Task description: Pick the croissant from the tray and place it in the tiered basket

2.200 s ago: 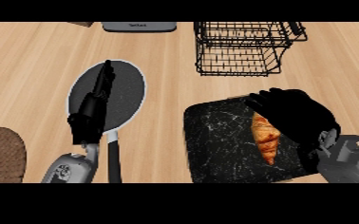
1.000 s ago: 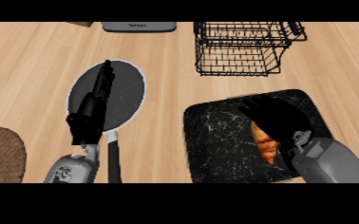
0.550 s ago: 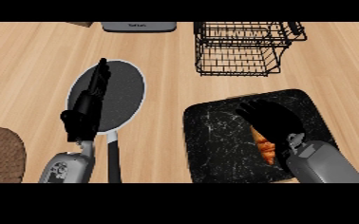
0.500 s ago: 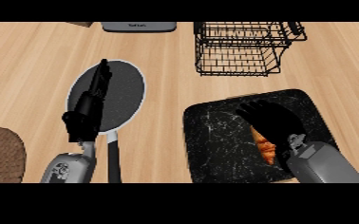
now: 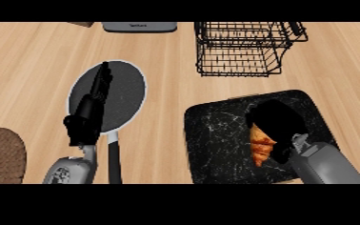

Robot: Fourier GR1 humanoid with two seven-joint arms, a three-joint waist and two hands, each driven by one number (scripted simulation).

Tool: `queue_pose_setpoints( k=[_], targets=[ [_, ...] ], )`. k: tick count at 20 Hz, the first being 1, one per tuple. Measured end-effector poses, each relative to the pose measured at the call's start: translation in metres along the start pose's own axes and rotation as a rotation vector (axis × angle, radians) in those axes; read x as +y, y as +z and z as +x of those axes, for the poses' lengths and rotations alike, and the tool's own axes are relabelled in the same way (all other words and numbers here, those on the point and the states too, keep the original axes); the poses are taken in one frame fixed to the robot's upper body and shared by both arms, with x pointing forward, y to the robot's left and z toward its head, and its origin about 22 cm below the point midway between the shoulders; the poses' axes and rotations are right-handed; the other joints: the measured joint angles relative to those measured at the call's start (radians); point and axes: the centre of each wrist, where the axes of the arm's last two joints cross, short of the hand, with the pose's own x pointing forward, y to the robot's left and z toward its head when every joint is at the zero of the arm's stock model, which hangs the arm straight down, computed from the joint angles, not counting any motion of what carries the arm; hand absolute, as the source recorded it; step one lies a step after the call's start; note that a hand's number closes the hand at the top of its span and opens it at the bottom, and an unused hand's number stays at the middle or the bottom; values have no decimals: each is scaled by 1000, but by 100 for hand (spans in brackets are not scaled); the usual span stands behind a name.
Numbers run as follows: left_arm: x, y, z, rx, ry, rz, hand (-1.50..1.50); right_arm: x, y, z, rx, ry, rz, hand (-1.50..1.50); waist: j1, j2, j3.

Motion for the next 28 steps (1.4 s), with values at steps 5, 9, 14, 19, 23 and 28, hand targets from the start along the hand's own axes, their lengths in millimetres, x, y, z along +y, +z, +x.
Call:
queue_pose_setpoints(
  k=[5,9,14,19,23,28],
  targets=[
    [3,1,3,-2,8,-3,0,7,-18,22,33,54,-76,150,3,-5,-7],
    [-2,0,3,-7,5,-11,0,-9,-40,58,240,-26,-55,150,7,-3,-10],
    [-8,-3,4,-13,13,-33,0,-25,-57,86,470,-113,-66,150,27,1,-9],
    [-14,-3,4,-12,10,-36,0,-59,-66,113,575,-186,-167,150,32,4,-2],
    [-9,-3,5,-7,4,-33,0,-99,-57,126,593,-221,-304,150,28,2,-1],
    [-12,-3,0,0,6,-20,0,-149,-28,133,591,-258,-485,150,10,-2,0]
  ],
)
